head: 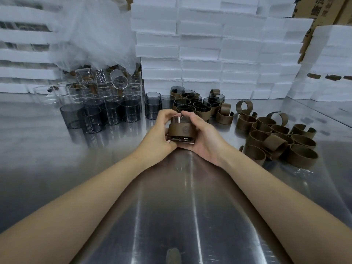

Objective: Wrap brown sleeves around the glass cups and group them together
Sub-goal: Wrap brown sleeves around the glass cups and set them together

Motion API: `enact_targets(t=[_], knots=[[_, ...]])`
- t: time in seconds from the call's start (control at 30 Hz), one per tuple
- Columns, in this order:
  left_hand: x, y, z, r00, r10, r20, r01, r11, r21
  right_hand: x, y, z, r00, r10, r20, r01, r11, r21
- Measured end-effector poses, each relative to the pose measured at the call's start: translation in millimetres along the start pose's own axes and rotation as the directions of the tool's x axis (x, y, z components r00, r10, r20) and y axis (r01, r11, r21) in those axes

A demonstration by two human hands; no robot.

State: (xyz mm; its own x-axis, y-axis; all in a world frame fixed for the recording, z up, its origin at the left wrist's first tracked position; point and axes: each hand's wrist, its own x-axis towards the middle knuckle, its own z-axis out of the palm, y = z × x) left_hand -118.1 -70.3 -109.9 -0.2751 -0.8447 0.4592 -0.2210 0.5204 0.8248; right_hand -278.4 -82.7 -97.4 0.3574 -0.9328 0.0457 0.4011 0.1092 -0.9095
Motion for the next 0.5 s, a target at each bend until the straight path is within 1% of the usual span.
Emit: enact_targets(t=[0.07, 0.2, 0.27, 0.37, 0.5], knots=[[0, -1, -7, 0.997, 0.019, 0.071, -0.03, 0.988, 0.15, -1, 1, 0, 1.0, -0.01, -0.004, 0.009, 0.999, -0.052], [2, -2, -18, 0.99, 0.059, 0.128, -0.098, 0.941, 0.323, -3, 0, 3, 1.0, -0.017, -0.017, 0.015, 0.989, -0.145], [2, -5, -21, 0.986, 0.066, 0.152, -0.114, 0.937, 0.33, -4, -2, 4, 0.999, -0.037, -0.032, 0.03, 0.982, -0.188], [2, -7, -22, 0.987, 0.035, 0.157, -0.083, 0.948, 0.307, -6, -3, 5, 0.997, -0.066, -0.04, 0.054, 0.967, -0.25], [2, -7, -20, 0.989, 0.027, 0.148, -0.065, 0.965, 0.255, -8, -4, 8, 0.997, -0.071, -0.038, 0.057, 0.959, -0.277]])
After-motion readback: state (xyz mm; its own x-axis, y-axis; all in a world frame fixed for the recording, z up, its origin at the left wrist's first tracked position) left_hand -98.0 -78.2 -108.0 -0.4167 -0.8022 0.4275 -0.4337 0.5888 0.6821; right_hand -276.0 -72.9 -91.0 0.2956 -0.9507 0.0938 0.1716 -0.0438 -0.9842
